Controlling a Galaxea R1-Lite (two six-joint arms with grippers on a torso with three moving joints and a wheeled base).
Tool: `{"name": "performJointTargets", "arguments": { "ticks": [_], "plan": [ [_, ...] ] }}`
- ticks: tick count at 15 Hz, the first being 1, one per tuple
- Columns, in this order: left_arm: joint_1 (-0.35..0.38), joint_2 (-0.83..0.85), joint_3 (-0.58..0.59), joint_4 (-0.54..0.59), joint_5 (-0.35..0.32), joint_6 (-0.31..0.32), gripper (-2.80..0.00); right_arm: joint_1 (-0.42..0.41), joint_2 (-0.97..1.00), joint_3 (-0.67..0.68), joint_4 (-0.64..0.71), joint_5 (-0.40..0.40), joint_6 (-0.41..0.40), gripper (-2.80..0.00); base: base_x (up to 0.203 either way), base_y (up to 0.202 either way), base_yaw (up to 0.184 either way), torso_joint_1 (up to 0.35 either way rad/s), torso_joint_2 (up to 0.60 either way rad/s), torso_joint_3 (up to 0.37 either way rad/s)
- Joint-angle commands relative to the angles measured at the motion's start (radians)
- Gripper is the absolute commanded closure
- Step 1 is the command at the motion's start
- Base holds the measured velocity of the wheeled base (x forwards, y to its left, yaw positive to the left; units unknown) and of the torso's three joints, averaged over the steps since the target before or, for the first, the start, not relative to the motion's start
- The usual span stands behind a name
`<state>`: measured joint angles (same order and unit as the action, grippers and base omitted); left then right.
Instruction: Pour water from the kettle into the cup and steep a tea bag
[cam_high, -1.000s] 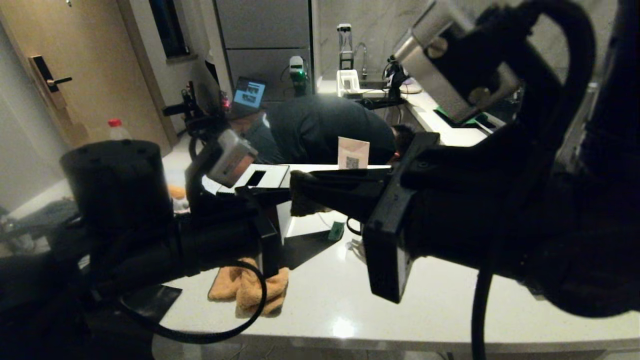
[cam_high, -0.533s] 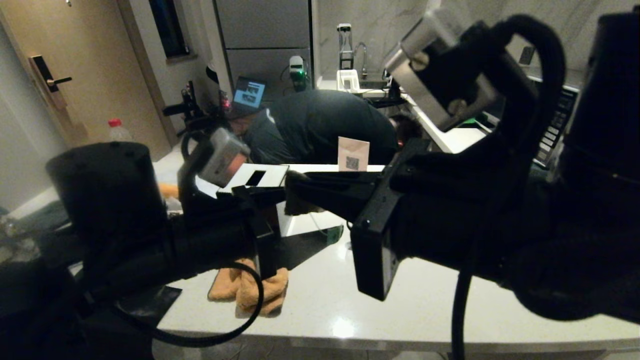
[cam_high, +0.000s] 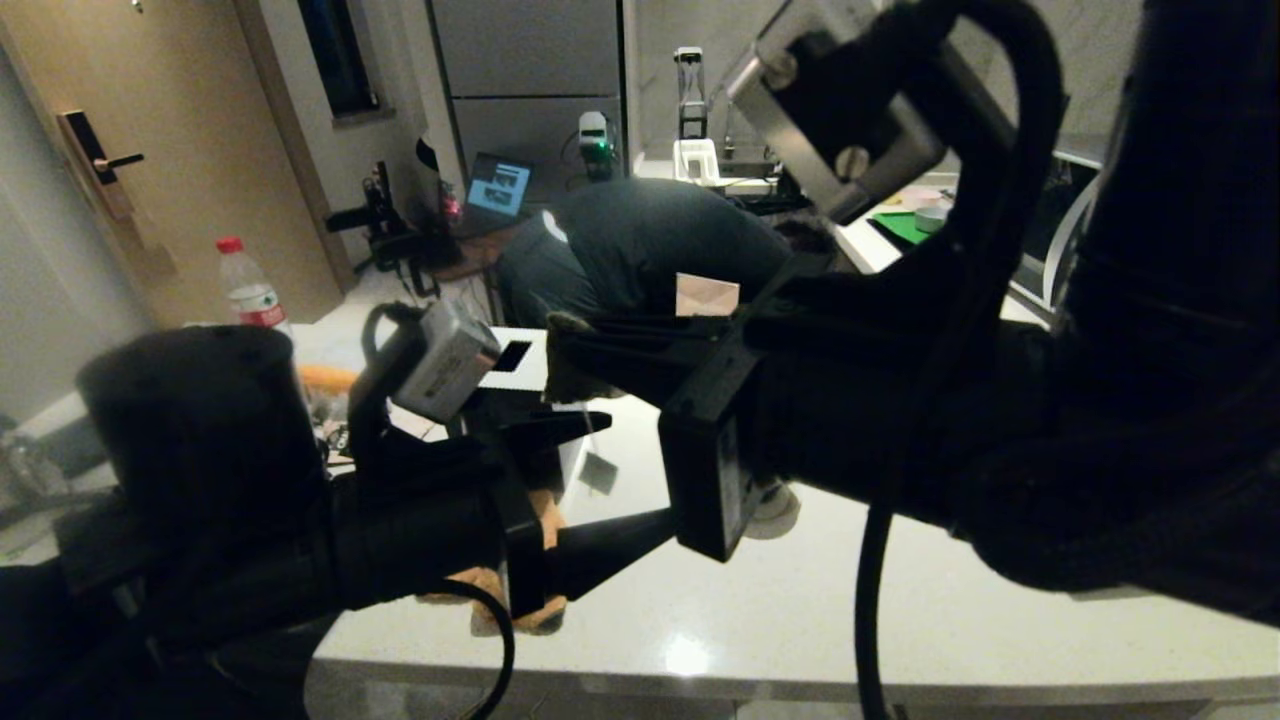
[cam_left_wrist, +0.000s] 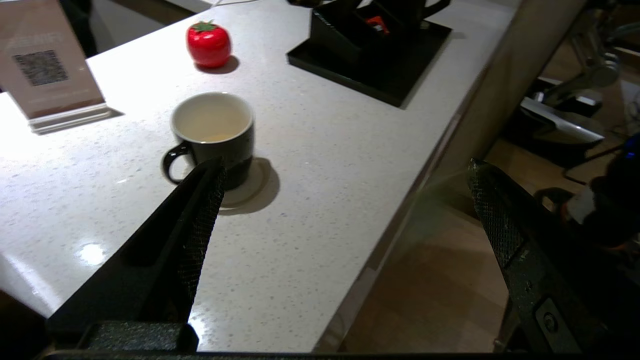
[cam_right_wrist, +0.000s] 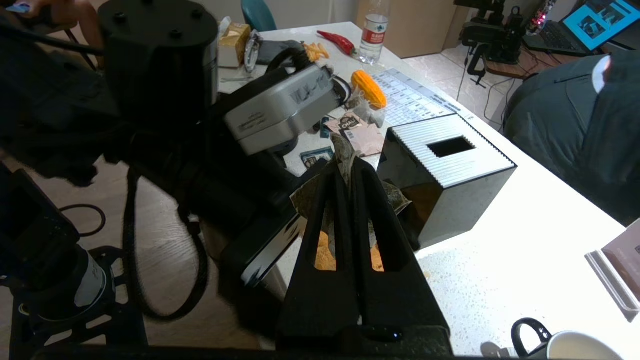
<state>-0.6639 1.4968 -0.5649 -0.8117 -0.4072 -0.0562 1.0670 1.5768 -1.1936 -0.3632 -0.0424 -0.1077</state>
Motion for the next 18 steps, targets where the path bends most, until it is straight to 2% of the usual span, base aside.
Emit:
{"name": "performJointTargets", "arguments": {
  "ticks": [1, 18],
  "plan": [
    [-0.010, -0.010, 0.005, -0.006, -0.002, -0.002, -2.80, 0.001, 0.006, 0.007, -0.006, -0.001, -0.002, 0.00, 0.000, 0.000, 0.000, 0.000, 0.00, 0.000],
    [0.001, 0.016, -0.013, -0.037, -0.004, -0.004, -2.80, 0.001, -0.001, 0.063, -0.017, -0.001, -0.004, 0.00, 0.000, 0.000, 0.000, 0.000, 0.00, 0.000]
  ]
}}
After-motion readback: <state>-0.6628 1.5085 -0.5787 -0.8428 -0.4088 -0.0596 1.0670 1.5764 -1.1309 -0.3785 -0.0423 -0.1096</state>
